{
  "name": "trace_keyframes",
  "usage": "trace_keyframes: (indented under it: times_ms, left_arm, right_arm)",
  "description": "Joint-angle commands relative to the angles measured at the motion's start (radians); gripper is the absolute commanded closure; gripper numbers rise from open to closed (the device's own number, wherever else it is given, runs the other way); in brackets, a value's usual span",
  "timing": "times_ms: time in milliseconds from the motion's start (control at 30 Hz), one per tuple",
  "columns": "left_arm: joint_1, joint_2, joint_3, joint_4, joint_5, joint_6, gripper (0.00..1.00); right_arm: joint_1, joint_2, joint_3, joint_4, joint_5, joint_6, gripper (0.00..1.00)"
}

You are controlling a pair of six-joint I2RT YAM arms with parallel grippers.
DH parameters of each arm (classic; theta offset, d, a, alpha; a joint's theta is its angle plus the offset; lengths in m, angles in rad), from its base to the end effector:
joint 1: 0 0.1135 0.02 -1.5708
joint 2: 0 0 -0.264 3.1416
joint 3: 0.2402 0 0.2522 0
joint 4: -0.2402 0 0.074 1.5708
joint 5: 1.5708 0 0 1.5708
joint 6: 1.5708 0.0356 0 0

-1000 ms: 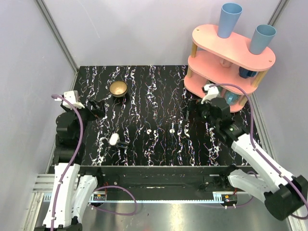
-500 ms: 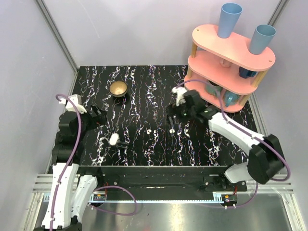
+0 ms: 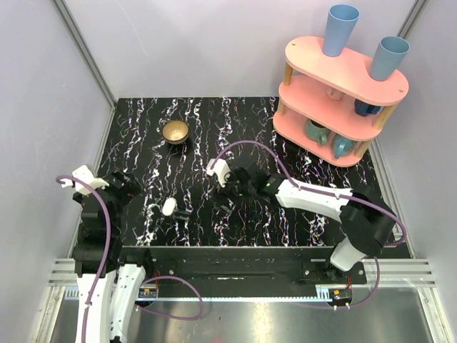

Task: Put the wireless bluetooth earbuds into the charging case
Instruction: Pick up the charging case from the center of the board.

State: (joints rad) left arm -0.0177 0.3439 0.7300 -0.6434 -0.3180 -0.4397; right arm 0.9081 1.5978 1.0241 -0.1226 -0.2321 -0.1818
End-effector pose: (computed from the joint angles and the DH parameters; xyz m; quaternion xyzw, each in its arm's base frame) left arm 0.0802 0.0097 0.3229 -0.2583 0.7444 -0.0145 0.6156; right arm 0.2081 0.2800 0.2252 -0.5084 0.7441 0.2475 0.3559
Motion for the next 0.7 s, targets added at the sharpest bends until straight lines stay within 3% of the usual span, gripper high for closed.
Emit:
trace_keyframes:
  times_ms: [0,367,667]
  left_arm:
    - [0.004,-0.031,-0.007,0.008,-0.085,-0.036,0.01]
    - [0.004,-0.020,-0.007,0.008,-0.101,-0.040,0.01]
    - [0.004,-0.017,-0.011,0.010,-0.102,-0.044,0.01]
  right_arm:
    - [0.064,0.063,0.020,0.248,-0.058,-0.109,0.11]
    - [0.120,0.281,0.131,0.397,-0.137,-0.200,0.15]
    - [0.144,0.369,0.217,0.390,-0.205,-0.245,0.15]
